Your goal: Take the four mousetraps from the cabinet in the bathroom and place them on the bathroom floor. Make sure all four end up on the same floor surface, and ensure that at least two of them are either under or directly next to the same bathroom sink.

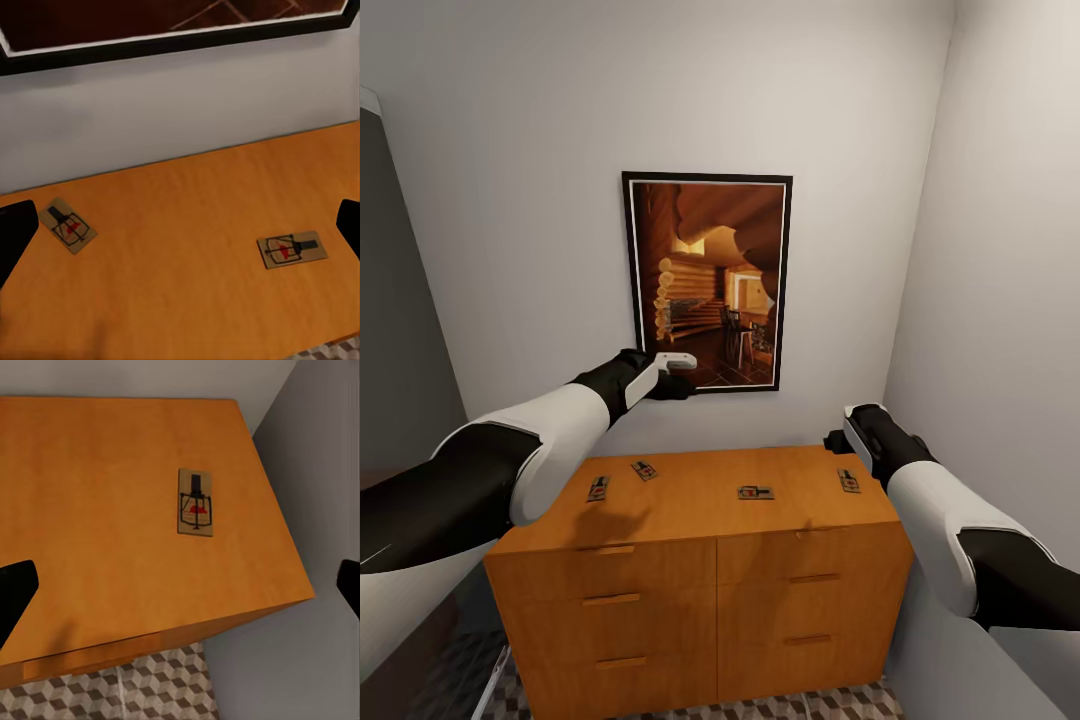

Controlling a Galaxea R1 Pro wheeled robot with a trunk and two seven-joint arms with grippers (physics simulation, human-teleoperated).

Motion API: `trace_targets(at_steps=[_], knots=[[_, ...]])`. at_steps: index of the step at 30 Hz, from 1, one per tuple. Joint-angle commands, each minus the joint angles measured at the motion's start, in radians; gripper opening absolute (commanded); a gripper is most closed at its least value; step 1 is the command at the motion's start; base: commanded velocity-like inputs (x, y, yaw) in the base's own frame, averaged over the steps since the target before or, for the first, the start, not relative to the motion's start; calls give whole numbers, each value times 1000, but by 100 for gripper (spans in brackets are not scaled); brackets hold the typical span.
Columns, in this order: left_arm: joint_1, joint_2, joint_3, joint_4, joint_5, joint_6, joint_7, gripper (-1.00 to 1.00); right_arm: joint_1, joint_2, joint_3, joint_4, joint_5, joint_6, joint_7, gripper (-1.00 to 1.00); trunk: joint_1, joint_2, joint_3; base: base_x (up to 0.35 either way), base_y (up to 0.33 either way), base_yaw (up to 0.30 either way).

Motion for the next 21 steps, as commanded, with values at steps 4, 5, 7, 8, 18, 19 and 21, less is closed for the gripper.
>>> trace_targets(at_steps=[4, 5, 7, 8, 18, 19, 21], knots=[[1, 0, -9, 0, 8, 4, -2, 100, 0, 0, -2, -1, 11, 4, 1, 100, 0, -1, 0, 0, 0, -36], [1, 0, -9, 0, 8, 5, -2, 100, 0, 0, -2, -1, 11, 4, 0, 100, 0, -1, 0, 0, 0, -35], [3, 0, -9, 1, 9, 5, -2, 100, 0, -1, -2, -1, 11, 3, 0, 100, 0, -1, 0, 0, 0, -25], [4, 0, -9, 1, 9, 5, -2, 100, 0, 0, -2, -1, 12, 4, 0, 100, 0, -1, 0, 0, 0, -18], [22, 0, -9, 0, 6, 2, -3, 100, 0, 3, -1, -1, 12, 1, -1, 100, 0, -1, 0, 0, 0, -7], [22, 0, -9, 0, 6, 2, -3, 100, 0, 3, -1, -1, 12, 1, -1, 100, 0, -1, 0, 0, 0, -2], [25, 0, -9, 1, 6, 2, -3, 100, 0, 4, -1, -1, 12, 1, -1, 100, 0, -1, 0, 0, 0, -2]])
